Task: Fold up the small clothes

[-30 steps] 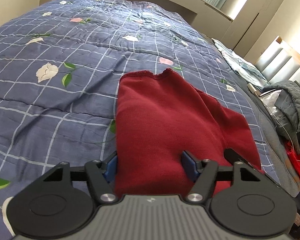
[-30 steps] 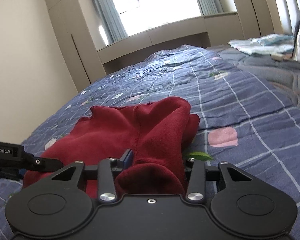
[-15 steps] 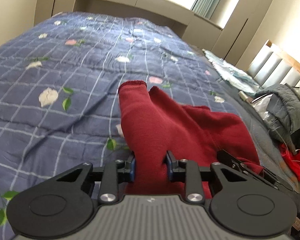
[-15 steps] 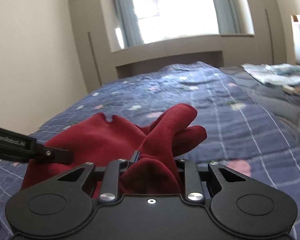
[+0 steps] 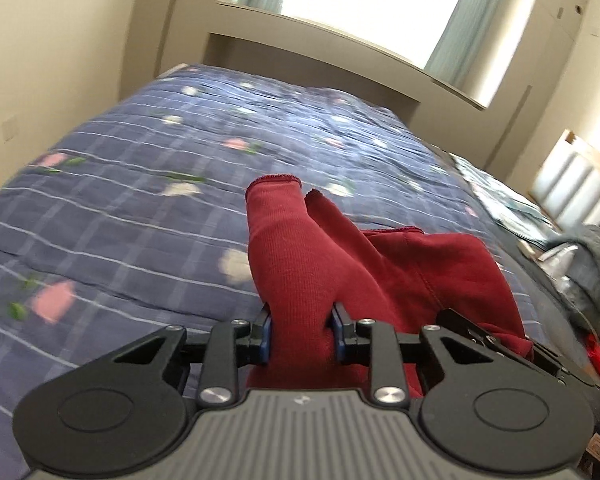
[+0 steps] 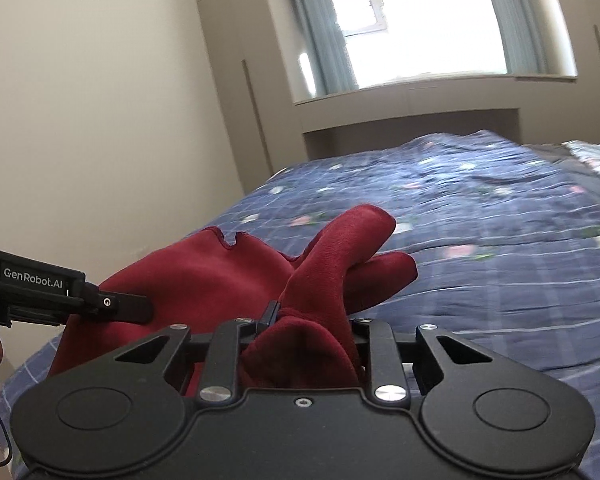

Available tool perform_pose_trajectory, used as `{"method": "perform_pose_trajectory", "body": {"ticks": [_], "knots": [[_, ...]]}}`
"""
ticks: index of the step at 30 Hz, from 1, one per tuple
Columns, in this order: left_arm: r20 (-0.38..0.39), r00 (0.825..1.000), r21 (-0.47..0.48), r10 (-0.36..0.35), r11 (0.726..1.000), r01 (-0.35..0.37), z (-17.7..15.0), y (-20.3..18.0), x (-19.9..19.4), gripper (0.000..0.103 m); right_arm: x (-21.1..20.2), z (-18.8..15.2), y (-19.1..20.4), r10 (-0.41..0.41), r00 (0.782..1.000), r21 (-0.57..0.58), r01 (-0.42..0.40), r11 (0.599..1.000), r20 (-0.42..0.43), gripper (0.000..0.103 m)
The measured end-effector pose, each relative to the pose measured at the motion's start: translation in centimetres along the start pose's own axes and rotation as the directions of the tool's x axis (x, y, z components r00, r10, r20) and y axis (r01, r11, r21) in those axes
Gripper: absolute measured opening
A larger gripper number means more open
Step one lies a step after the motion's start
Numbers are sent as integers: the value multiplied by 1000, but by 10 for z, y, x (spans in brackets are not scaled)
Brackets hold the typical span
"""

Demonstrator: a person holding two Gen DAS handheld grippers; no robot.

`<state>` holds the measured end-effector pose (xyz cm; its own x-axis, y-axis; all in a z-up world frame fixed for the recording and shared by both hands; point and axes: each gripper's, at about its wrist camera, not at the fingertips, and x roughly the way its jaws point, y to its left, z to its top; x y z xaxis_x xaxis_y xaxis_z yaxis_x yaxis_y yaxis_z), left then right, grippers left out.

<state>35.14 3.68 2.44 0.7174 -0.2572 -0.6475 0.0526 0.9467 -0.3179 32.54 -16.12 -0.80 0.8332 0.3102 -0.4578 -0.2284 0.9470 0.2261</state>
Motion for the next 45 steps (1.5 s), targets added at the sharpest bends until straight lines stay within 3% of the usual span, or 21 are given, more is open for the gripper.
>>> {"method": "perform_pose_trajectory", "body": {"ticks": [6,12,18,27,29,34,38,42,45], "knots": [[8,998,-43,61,997,-61,9,53,0,30,35,-8,34,28,999,25,-27,999,-42,26],[-21,997,-104,69,992,-71,-3,91,13,30,50,-25,46,13,995,14,-11,1000,-94,27],[-41,997,-130,62,989,-67,-16,102,20,31,50,-31,40,-7,993,14,8,1000,-115,30],[-86,993,-160,79,983,-92,-15,102,22,41,51,-27,34,-79,984,-8,79,997,-162,47],[-88,991,-164,97,980,-111,-15,101,19,44,46,-25,33,-97,982,-15,96,995,-159,58],[-52,991,-176,119,976,-127,-14,96,0,75,20,-16,34,-104,988,-20,103,995,-117,79],[-4,992,-158,129,979,-128,-13,85,-22,87,-9,-6,38,-106,991,-28,104,994,-76,92],[48,989,-118,136,984,-130,-17,67,-51,100,-47,2,44,-95,995,-39,95,995,-19,101],[93,984,-76,152,987,-145,-22,52,-75,102,-78,4,50,-90,996,-48,91,995,21,102]]}}
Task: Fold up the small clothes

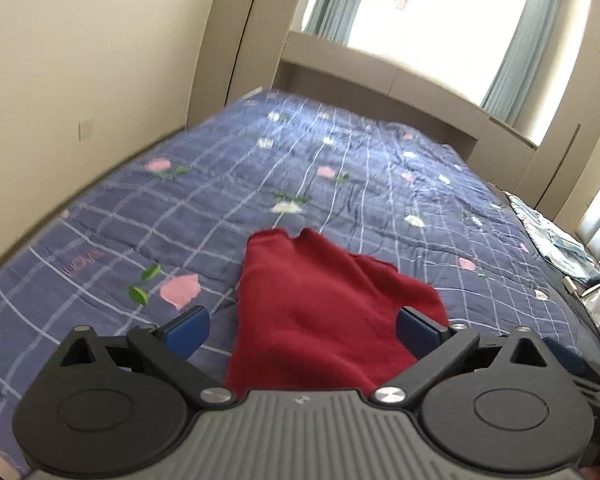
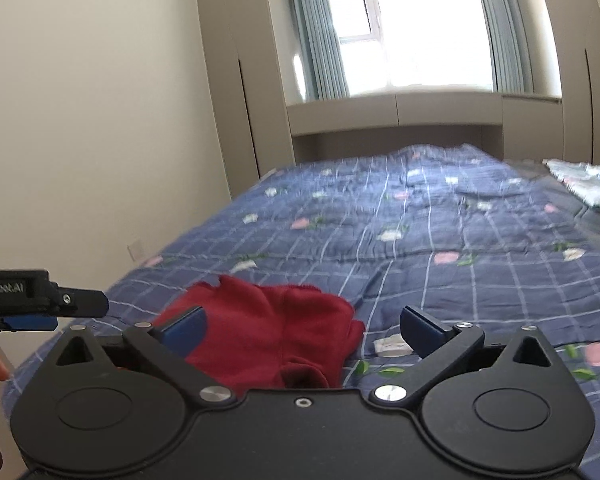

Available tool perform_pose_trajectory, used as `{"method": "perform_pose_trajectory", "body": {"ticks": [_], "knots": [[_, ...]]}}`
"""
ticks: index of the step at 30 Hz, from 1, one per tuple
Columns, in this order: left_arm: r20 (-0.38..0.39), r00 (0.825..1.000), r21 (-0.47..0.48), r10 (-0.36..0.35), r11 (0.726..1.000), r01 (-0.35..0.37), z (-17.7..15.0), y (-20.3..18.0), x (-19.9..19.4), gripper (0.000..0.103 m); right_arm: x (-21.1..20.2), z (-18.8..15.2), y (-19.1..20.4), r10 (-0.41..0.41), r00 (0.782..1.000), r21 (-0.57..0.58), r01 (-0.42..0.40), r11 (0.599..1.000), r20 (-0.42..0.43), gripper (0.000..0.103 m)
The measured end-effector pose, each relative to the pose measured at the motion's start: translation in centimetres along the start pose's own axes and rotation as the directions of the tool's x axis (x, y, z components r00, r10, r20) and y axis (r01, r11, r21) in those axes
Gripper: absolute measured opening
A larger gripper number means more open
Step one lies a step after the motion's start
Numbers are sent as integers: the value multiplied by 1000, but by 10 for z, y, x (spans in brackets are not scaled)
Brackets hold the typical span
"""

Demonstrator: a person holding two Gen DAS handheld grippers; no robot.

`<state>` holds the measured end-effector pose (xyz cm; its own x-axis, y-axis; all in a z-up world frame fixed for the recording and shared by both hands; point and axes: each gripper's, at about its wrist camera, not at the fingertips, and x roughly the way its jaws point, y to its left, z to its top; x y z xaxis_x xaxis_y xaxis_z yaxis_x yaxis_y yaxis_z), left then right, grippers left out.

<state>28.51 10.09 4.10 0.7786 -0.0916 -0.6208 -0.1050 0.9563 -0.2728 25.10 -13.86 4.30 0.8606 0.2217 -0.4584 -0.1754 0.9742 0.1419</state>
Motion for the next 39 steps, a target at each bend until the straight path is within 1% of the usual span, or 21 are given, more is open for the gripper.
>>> {"method": "perform_pose_trajectory", "body": {"ticks": [4,7,11,15,19,22,29,33,39], "knots": [[46,999,60,6,998,-9,-12,-12,-35,102,-38,-6,3,-2,1000,7,2,1000,30,102],[86,996,114,12,993,-22,-26,-22,-61,102,-66,-14,6,0,999,12,-1,1000,53,102],[121,992,170,20,985,-40,-46,-34,-91,102,-101,-26,6,-3,997,5,3,1000,83,102],[152,988,185,23,981,-51,-68,-41,-115,102,-134,-41,4,-20,994,1,20,1000,106,102],[172,985,167,31,984,-60,-90,-39,-134,102,-160,-57,2,-38,993,-24,41,999,116,102],[171,985,157,37,986,-64,-105,-37,-144,102,-175,-68,3,-56,990,-43,62,997,131,102],[165,984,129,71,987,-93,-129,-27,-164,103,-201,-86,13,-39,989,-75,50,996,141,102],[151,986,130,72,987,-92,-140,-23,-170,103,-205,-94,18,-28,991,-72,38,997,135,102],[153,984,140,93,984,-115,-154,-17,-173,103,-202,-103,23,-33,992,-91,44,995,122,102]]}}
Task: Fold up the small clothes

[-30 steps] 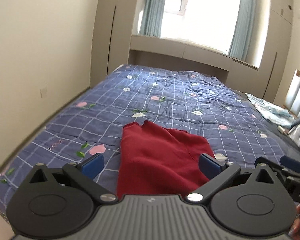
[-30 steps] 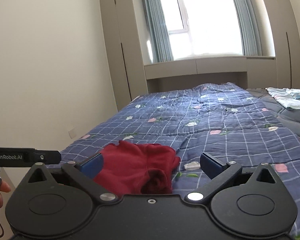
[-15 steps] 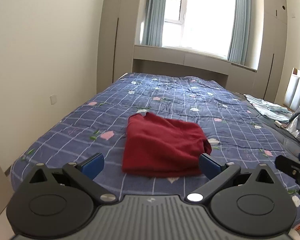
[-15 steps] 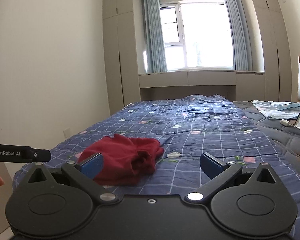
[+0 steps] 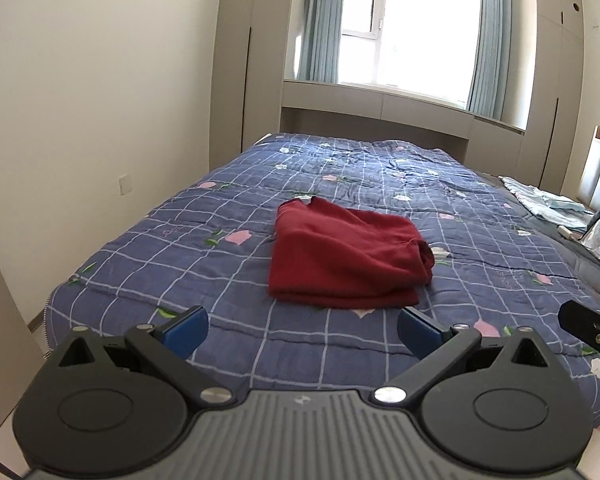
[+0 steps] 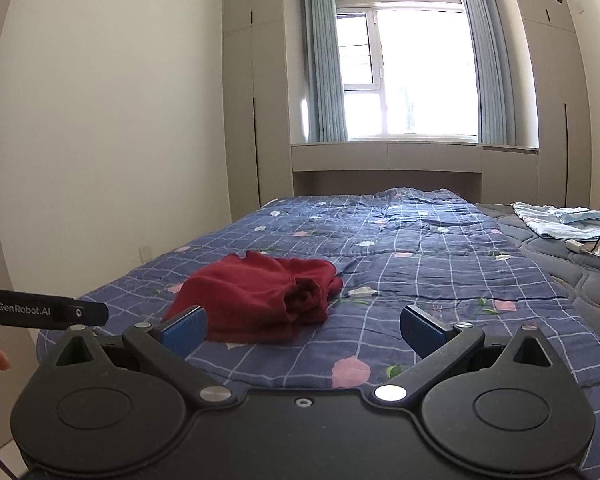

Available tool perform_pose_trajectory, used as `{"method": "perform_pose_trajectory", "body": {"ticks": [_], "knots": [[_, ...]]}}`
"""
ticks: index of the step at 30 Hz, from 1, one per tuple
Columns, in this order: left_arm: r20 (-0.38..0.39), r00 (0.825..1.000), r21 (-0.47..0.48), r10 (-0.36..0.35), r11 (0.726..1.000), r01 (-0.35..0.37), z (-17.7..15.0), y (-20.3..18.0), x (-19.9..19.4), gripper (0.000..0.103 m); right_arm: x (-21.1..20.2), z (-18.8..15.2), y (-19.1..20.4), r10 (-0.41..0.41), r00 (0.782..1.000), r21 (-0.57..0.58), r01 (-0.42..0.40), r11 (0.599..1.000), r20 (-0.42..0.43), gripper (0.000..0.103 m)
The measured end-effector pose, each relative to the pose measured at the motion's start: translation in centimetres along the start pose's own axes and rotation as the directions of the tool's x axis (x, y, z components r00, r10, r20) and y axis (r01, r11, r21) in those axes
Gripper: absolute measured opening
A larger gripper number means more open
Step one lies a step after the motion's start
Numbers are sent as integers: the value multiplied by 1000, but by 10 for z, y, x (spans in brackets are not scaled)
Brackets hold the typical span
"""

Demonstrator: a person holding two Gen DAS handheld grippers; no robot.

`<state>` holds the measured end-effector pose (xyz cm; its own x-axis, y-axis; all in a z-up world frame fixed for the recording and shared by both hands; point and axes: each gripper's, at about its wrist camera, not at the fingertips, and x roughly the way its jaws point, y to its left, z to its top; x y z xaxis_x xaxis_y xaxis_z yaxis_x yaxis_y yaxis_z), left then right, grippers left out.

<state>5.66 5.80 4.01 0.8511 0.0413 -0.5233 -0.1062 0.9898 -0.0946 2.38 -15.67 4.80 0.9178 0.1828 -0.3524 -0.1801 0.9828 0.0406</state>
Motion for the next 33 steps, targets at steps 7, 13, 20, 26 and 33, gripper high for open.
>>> {"method": "perform_pose_trajectory", "body": {"ticks": [7,13,20,26,33], "knots": [[3,1000,-21,-4,1000,4,-7,5,-1,102,0,-4,-5,-10,1000,11,11,1000,-8,102],[5,1000,-38,0,999,0,-8,7,-1,102,0,-5,-6,-12,1000,17,12,1000,-11,102],[-9,1000,-39,-3,999,2,-9,7,1,103,2,-7,-9,-8,1000,36,9,999,-28,102],[-13,1000,-39,-3,999,2,-10,6,2,103,3,-8,-9,-9,999,40,10,999,-33,102],[-16,1000,-44,-10,999,10,-10,5,3,103,2,-8,-9,-9,999,40,11,999,-34,102]]}}
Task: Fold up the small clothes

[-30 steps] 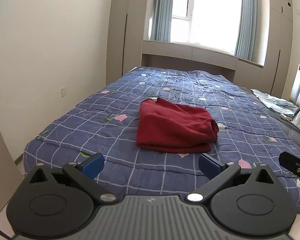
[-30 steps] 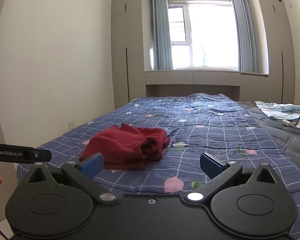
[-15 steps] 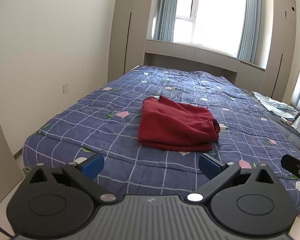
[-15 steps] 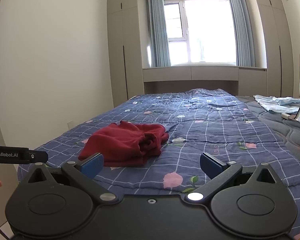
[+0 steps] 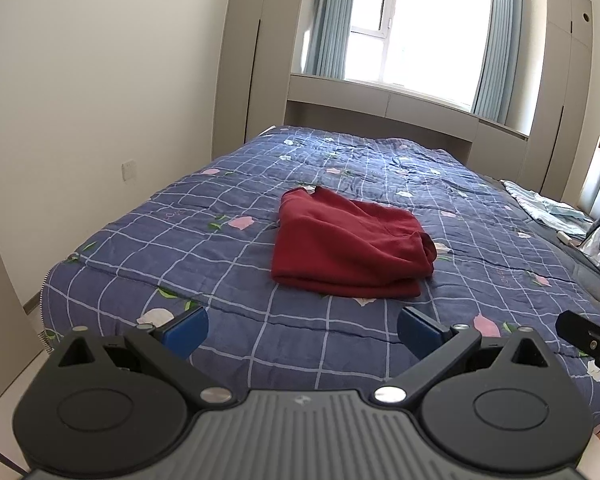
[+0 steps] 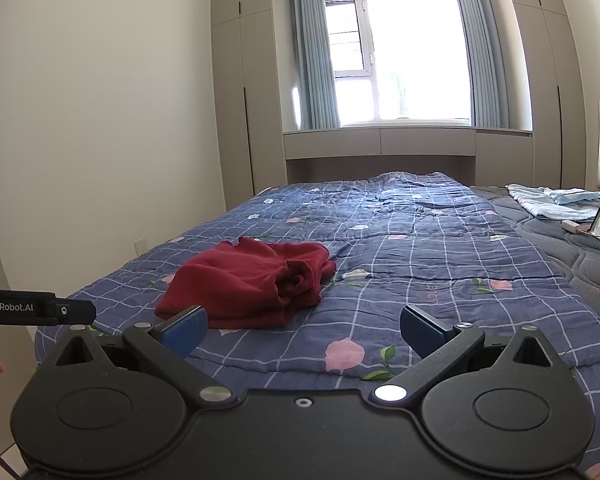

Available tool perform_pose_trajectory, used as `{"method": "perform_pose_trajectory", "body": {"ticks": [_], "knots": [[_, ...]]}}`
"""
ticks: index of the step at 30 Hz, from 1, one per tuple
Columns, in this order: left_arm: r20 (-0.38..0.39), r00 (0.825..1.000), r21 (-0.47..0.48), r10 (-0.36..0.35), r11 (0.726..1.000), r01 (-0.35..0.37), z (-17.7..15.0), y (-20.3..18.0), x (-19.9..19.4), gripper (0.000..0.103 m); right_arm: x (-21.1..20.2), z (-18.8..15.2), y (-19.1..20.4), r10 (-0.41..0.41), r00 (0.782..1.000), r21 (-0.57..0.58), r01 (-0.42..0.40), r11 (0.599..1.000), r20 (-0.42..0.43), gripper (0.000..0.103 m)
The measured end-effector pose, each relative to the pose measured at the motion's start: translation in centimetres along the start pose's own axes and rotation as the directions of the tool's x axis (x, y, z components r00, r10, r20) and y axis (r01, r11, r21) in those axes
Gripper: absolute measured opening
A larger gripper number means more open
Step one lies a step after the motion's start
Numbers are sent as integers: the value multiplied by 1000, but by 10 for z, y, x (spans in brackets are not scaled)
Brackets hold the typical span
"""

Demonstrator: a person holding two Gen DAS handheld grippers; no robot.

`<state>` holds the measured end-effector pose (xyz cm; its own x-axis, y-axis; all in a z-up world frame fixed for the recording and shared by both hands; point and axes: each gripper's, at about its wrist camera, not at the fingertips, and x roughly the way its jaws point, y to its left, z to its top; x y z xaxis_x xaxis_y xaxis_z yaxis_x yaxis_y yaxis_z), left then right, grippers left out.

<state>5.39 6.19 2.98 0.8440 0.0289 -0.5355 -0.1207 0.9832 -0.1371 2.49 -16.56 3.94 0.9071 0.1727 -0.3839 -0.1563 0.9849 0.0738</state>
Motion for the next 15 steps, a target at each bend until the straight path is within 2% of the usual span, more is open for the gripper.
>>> {"method": "perform_pose_trajectory", "body": {"ticks": [15], "knots": [[-1,1000,0,0,1000,0,0,1,-1,102,0,0,0,0,1000,0,0,1000,-1,102]]}}
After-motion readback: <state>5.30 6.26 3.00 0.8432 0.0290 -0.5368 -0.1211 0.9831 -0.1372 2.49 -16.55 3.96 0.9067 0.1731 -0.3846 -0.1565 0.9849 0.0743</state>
